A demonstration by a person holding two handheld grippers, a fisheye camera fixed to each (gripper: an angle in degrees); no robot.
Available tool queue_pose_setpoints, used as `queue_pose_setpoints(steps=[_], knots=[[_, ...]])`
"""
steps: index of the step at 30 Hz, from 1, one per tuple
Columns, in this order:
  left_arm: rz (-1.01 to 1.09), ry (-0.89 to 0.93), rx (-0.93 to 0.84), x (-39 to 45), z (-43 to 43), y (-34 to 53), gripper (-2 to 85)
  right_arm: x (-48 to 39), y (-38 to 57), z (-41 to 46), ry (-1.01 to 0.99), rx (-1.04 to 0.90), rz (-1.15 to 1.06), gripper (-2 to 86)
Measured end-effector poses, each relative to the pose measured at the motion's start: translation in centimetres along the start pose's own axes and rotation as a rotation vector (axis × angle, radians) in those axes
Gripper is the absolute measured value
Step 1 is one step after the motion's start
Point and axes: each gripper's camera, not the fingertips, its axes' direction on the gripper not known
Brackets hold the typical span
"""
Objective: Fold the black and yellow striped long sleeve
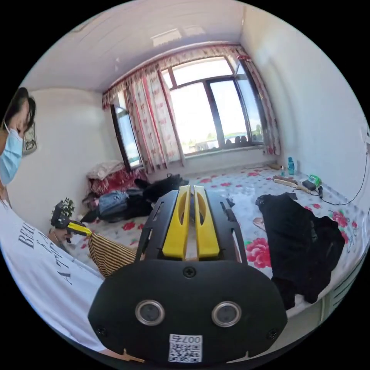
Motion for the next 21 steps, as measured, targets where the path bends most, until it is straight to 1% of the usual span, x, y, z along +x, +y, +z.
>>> queue_pose_setpoints(steps=[1,2,4,5,6,7,8,9,10,11,12,13,14,15,16,17,19,20,21], knots=[[-0.156,-0.018,-0.046,-1.7,2.7,0.7,-0.1,-1.2,1.0,4.2,-0.054,-0.119,-0.019,3.9],[-0.301,-0.005,-0.048,-3.1,4.2,2.2,0.5,-2.0,1.9,6.3,-0.09,-0.175,-0.036,4.6],[-0.459,0.052,0.023,-4.1,4.6,5.3,3.8,-5.7,6.8,13.2,-0.207,-0.378,-0.122,7.2],[-0.517,0.06,0.041,-3.9,4.5,7.3,5.7,-6.7,8.3,14.7,-0.219,-0.434,-0.147,7.6],[-0.53,0.048,0.034,-3.5,4.5,8.2,6.6,-8.6,11.5,17.2,-0.22,-0.542,-0.198,8.5],[-0.527,-0.015,0.0,-2.5,4.6,9.9,7.2,-10.5,14.7,19.1,-0.223,-0.635,-0.261,9.1],[-0.518,-0.08,-0.047,-1.3,4.8,11.5,7.5,-11.4,16.2,19.9,-0.226,-0.683,-0.3,9.4],[-0.515,-0.086,-0.066,-0.7,5.0,12.2,7.6,-13.1,19.1,21.3,-0.226,-0.776,-0.365,9.7],[-0.506,-0.035,-0.094,0.2,5.7,13.2,7.8,-14.6,21.3,22.3,-0.25,-0.841,-0.415,10.0],[-0.509,0.041,-0.115,0.9,6.7,13.7,8.2,-15.3,22.3,22.7,-0.267,-0.863,-0.44,10.0],[-0.505,0.075,-0.117,1.3,7.4,13.7,8.9,-16.5,24.0,23.6,-0.295,-0.894,-0.485,10.0],[-0.478,0.148,-0.123,2.1,8.9,13.2,10.2,-17.6,25.5,24.6,-0.315,-0.92,-0.538,9.8],[-0.436,0.177,-0.141,2.9,10.8,12.1,11.4,-18.0,26.2,25.2,-0.316,-0.932,-0.571,9.7],[-0.418,0.163,-0.155,3.3,11.7,11.4,12.0,-18.6,27.5,26.2,-0.313,-0.955,-0.637,9.4],[-0.393,0.117,-0.183,3.5,13.8,10.1,12.0,-18.5,27.3,26.4,-0.363,-0.86,-0.643,8.6],[-0.393,0.07,-0.195,3.1,15.7,9.1,11.5,-18.3,27.2,26.9,-0.381,-0.871,-0.627,8.2],[-0.376,0.053,-0.183,1.9,17.4,7.5,10.0,-17.0,25.3,29.0,-0.386,-0.923,-0.461,5.1],[-0.367,0.061,-0.202,0.8,17.9,6.4,8.5,-16.6,24.7,29.5,-0.35,-0.938,-0.425,4.4],[-0.363,0.066,-0.218,0.2,17.8,5.8,7.7,-15.9,23.3,29.5,-0.277,-0.9,-0.392,3.4]])
